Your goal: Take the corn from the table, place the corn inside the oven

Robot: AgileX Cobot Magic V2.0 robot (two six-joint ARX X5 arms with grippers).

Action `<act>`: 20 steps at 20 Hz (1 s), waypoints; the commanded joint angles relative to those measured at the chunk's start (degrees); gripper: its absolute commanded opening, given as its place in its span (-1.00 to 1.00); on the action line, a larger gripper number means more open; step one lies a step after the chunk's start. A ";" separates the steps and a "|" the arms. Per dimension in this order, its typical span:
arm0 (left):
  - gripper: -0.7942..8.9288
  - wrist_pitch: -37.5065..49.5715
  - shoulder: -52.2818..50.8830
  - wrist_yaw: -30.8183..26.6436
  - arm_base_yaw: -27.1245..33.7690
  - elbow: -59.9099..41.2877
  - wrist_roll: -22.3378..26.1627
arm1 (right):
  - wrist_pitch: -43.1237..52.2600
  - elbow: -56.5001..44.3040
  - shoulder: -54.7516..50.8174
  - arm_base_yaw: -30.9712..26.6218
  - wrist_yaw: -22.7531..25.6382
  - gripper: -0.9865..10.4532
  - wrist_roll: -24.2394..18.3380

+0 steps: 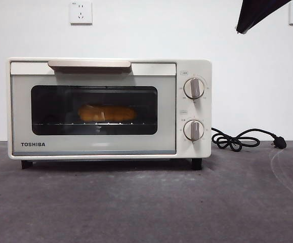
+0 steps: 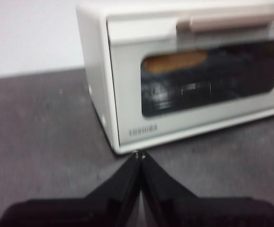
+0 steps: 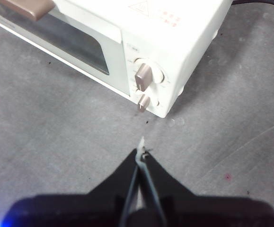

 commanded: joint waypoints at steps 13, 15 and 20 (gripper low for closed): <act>-0.84 0.04 0.09 -2.38 -0.26 -0.59 0.24 | 0.26 0.02 0.33 0.02 0.04 -0.85 0.35; -0.84 0.04 0.37 -2.36 -0.26 -0.59 0.24 | 0.26 0.02 0.33 0.02 0.04 -0.85 0.35; -0.84 0.04 0.42 -2.38 -0.26 -0.59 0.24 | 0.26 0.02 0.33 0.02 0.04 -0.85 0.35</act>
